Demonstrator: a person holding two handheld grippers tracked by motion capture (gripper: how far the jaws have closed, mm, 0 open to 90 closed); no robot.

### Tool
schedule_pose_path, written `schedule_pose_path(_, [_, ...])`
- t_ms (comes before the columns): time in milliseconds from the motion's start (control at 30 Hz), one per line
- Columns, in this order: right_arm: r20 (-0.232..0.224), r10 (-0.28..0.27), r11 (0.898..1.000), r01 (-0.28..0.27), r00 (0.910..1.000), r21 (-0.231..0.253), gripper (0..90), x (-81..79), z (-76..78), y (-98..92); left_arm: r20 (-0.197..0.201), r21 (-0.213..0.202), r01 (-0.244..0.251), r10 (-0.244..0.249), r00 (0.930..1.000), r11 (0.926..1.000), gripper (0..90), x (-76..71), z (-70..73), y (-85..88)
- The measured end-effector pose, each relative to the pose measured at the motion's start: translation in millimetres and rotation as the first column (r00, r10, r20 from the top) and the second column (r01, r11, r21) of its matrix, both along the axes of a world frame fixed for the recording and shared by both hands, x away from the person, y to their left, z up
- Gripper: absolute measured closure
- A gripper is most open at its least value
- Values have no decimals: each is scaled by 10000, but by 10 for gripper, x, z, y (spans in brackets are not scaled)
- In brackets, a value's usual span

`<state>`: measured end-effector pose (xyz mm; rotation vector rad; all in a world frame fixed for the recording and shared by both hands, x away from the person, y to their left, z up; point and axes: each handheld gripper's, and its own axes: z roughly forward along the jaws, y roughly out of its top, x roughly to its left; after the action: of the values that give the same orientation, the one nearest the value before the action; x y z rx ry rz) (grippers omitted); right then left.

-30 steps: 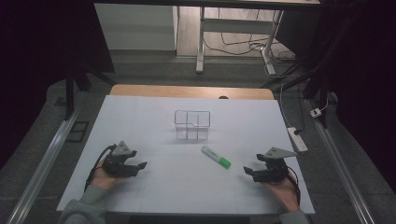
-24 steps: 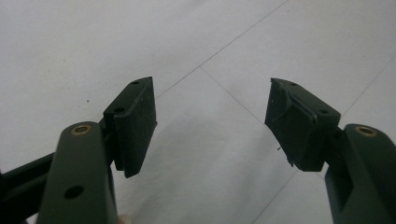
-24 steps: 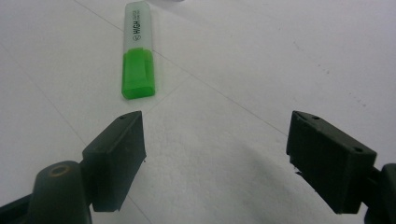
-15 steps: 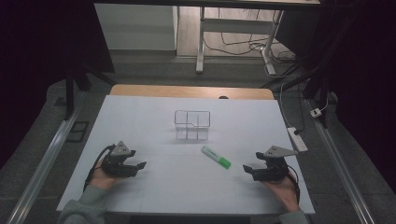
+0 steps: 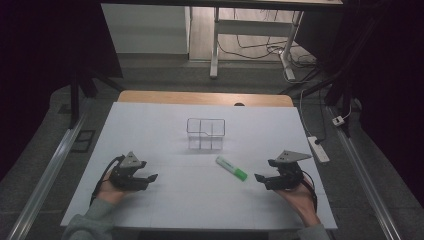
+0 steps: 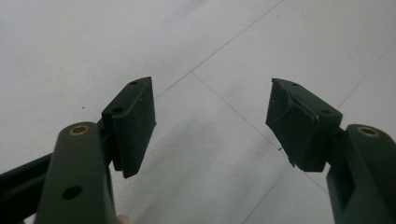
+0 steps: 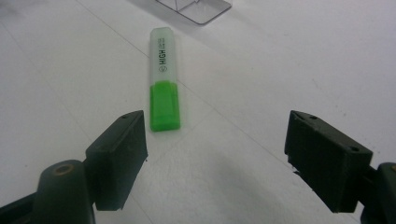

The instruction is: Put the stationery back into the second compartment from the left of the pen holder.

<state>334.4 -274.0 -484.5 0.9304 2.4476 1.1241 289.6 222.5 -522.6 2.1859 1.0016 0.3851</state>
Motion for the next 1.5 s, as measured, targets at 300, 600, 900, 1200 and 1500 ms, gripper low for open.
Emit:
schedule_pose_path(300, [-375, 289, 9986, -306, 9989, -438, 211, 93, 29, 153, -56, 24, 98, -98, 9999, 9999, 321, -1, -8, -51])
schedule_pose_path(600, [-772, 702, 9921, -776, 9945, -982, 210, 162, 41, 385, -121, 84, 262, -261, 9996, 9996, 316, 25, -33, -88])
schedule_pose_path(900, [-1348, 1122, 9777, -1336, 9845, -1622, 201, 279, 25, 660, -111, 2, 276, -276, 9996, 9996, 315, 24, -26, -84])
schedule_pose_path(1200, [-1830, 1168, 9591, -1587, 9762, -2346, 228, 382, -53, 893, -169, 121, 349, -347, 9993, 9993, 313, 30, -43, -98])
schedule_pose_path(1500, [-2013, 964, 9232, -1632, 9748, -3480, 329, 413, -170, 1021, -157, 109, 328, -327, 9993, 9994, 310, 32, -43, -88])
